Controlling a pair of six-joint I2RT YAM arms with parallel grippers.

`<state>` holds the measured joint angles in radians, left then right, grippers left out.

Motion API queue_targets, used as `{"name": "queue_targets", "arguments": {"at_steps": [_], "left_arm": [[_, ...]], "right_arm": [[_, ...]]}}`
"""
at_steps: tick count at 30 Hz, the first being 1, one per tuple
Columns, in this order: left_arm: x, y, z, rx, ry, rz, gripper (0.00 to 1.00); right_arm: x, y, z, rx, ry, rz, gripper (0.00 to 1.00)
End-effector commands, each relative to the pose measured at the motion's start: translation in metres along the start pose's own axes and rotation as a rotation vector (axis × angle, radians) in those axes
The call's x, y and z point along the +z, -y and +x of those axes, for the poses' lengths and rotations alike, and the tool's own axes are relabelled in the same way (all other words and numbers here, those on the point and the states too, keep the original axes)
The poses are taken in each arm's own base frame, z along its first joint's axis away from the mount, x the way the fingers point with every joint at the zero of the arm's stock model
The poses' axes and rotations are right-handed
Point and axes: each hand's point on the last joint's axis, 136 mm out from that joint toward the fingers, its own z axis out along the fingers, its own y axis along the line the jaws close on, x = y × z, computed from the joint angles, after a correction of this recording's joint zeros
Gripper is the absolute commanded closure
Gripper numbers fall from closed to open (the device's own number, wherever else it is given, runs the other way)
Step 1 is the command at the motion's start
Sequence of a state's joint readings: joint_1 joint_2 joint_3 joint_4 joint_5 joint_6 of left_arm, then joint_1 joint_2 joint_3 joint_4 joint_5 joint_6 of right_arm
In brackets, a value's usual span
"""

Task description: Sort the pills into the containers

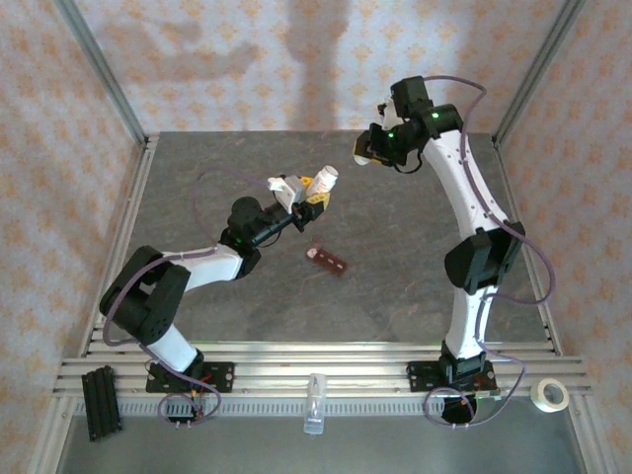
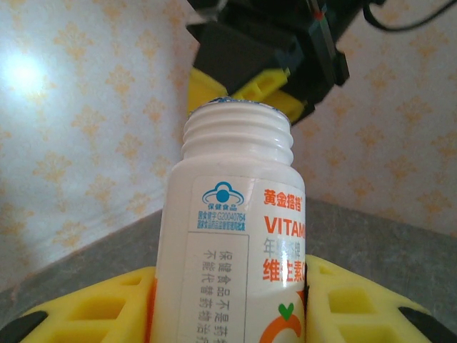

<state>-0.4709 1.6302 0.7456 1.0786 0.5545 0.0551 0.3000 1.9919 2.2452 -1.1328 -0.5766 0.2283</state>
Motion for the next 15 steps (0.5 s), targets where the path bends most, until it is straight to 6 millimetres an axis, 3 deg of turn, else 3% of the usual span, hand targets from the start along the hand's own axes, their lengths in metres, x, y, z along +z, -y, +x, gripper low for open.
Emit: {"name": "queue_targets", "arguments": {"at_steps": [1, 15], "left_arm": [[0.008, -0.002, -0.019, 0.079, 0.079, 0.023, 1.0], [0.015, 0.0, 0.001, 0.11, 0.046, 0.056, 1.0]], "right_arm": [[-0.009, -0.008, 0.015, -0.032, -0.089, -0.045, 0.7], [-0.027, -0.025, 0.043, -0.17, -0.202, -0.189, 0.72]]}}
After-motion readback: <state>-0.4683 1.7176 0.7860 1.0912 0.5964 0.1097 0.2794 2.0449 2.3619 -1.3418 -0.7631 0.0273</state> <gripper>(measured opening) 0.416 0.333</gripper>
